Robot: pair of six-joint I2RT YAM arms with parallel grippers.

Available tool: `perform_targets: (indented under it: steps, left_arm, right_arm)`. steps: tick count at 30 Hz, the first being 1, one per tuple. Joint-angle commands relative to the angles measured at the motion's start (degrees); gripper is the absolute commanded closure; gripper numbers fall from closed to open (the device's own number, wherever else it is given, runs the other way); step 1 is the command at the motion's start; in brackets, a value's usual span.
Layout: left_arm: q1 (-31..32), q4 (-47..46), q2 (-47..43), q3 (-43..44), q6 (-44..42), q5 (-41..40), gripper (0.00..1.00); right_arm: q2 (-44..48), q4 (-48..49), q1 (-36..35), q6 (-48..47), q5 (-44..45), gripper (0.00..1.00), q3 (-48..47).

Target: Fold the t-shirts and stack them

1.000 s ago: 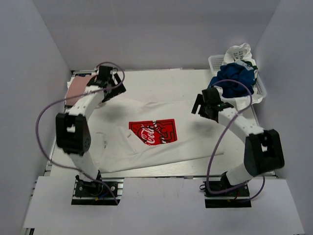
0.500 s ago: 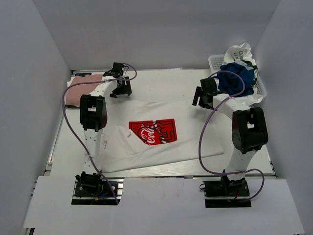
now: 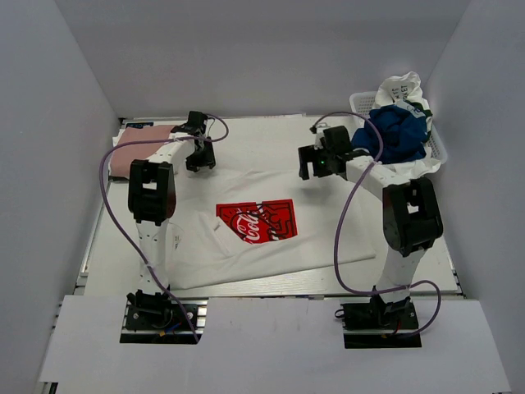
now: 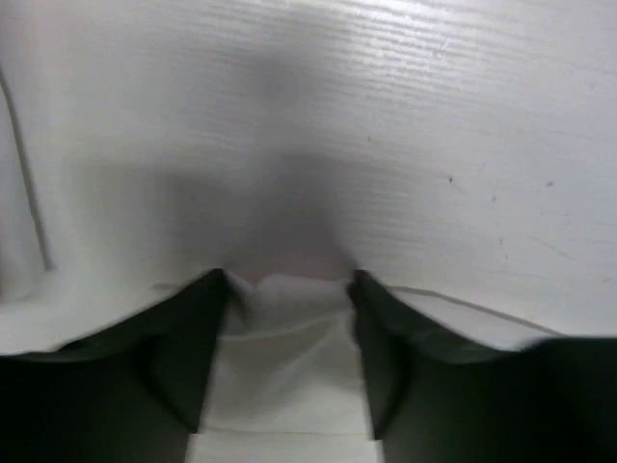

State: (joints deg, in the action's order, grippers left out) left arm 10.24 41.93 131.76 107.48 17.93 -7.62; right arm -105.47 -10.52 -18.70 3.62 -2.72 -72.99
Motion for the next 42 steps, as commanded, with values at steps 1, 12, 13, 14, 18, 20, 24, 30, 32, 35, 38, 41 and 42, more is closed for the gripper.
perform_targets:
  steps: [1, 12, 13, 14, 18, 20, 24, 30, 32, 35, 38, 41, 42]
  left_arm:
    - [-0.74, 2.37, -2.92, -3.41, 0.70, 6.10, 0.42]
    - [0.39, -9.83, -13.88, -5.95, -3.33, 9.71, 1.00]
    - [0.39, -11.16, -15.47, -7.01, -3.87, 10.25, 1.00]
    - [0.39, -12.65, -17.23, -8.15, -4.48, 11.04, 1.00]
    - [0.39, -18.19, -25.40, -16.66, -6.50, 15.77, 1.00]
    - [0.92, -19.60, -29.61, -19.40, -7.65, 17.89, 1.00]
    - [2.94, -21.80, -35.51, -30.45, -9.41, 24.91, 1.00]
    - [8.99, -23.83, -45.44, -50.24, -5.99, 29.15, 1.00]
    - [11.19, -23.83, -48.86, -57.60, -3.36, 29.15, 1.00]
    - [15.15, -23.83, -53.95, -65.61, 1.81, 28.63, 1.00]
    - [18.93, -23.30, -57.14, -69.68, 5.25, 28.10, 0.94]
    - [20.79, -22.16, -58.38, -69.69, 6.58, 26.70, 0.16]
    - [21.57, -21.03, -58.38, -68.82, 7.28, 25.73, 0.00]
  right_arm:
    - [-2.28, 2.70, -3.36, -7.40, -8.36, 0.10, -5.31]
    - [7.63, 8.84, -5.82, 0.59, 2.11, 0.11, 8.79]
    - [10.00, 9.81, -5.82, 0.60, 2.02, 0.11, 10.14]
    - [10.98, 12.34, -5.82, 0.60, 1.84, 0.11, 11.28]
    - [17.04, 15.09, -6.09, 1.39, 2.37, 0.11, 17.70]
    - [17.75, 14.13, -6.17, 1.57, 4.20, 0.11, 18.06]
    - [19.86, 14.56, -6.26, 1.57, 4.21, 0.12, 19.55]
    - [20.57, 15.80, -6.44, 2.62, 3.78, 0.12, 22.01]
    - [20.48, 16.06, -6.52, 2.97, 4.21, 0.11, 22.63]
    - [20.57, 17.63, -6.53, 3.59, 4.30, 0.10, 23.59]
    - [19.78, 17.91, -6.52, 3.68, 4.39, 0.10, 23.51]
    - [18.38, 17.38, -6.61, 3.68, 5.27, 0.10, 22.64]
    - [18.20, 17.03, -6.70, 3.76, 5.18, 0.10, 22.46]
